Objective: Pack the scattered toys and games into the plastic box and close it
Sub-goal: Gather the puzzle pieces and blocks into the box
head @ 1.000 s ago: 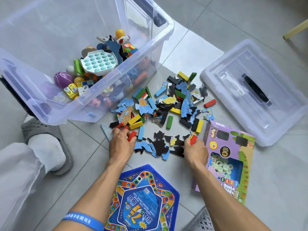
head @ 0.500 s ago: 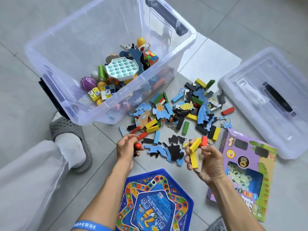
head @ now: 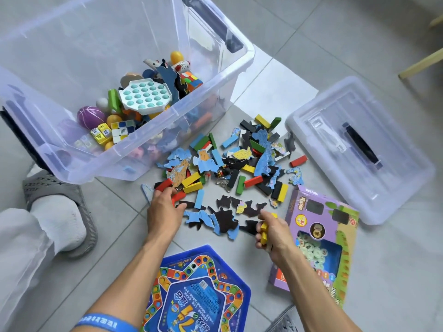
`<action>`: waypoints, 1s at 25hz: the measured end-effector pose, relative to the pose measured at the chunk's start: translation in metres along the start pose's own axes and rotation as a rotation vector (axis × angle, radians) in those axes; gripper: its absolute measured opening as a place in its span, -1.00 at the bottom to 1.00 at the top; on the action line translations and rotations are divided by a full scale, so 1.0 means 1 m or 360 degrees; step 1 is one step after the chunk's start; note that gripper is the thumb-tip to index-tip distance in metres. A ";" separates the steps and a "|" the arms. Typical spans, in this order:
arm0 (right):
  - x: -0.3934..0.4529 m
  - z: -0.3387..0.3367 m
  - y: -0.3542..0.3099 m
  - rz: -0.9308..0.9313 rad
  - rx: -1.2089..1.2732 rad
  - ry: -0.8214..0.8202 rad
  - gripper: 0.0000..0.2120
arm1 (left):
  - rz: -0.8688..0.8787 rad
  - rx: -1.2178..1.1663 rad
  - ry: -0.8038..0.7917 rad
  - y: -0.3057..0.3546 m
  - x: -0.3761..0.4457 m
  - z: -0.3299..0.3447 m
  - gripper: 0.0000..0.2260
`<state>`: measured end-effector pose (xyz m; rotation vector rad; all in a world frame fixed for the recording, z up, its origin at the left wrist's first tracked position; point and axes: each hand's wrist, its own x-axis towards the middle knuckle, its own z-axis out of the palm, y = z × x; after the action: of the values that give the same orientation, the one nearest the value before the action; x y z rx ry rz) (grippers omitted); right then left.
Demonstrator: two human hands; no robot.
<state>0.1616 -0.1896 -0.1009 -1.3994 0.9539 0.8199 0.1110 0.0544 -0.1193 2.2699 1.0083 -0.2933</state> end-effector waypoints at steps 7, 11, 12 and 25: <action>0.020 0.001 -0.040 -0.0781 -0.1119 0.0819 -0.64 | 0.0044 -0.0006 0.0065 -0.002 -0.007 0.002 -0.88; 0.038 0.009 -0.052 -0.0853 -0.1661 0.0821 -0.56 | -0.0224 -0.0353 -0.0057 0.001 -0.005 0.003 -0.73; 0.042 0.010 -0.054 -0.0833 -0.1668 0.0796 -0.58 | -0.0497 -0.0771 -0.0097 0.006 -0.005 0.004 -0.76; 0.040 0.005 -0.024 -0.0940 -0.1849 0.0824 -0.69 | -0.0222 -0.0354 -0.0184 0.037 -0.011 0.020 -0.84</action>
<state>0.2003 -0.1888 -0.1277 -2.8207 0.2969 0.5377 0.1314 0.0162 -0.1135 1.9657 1.0842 -0.3486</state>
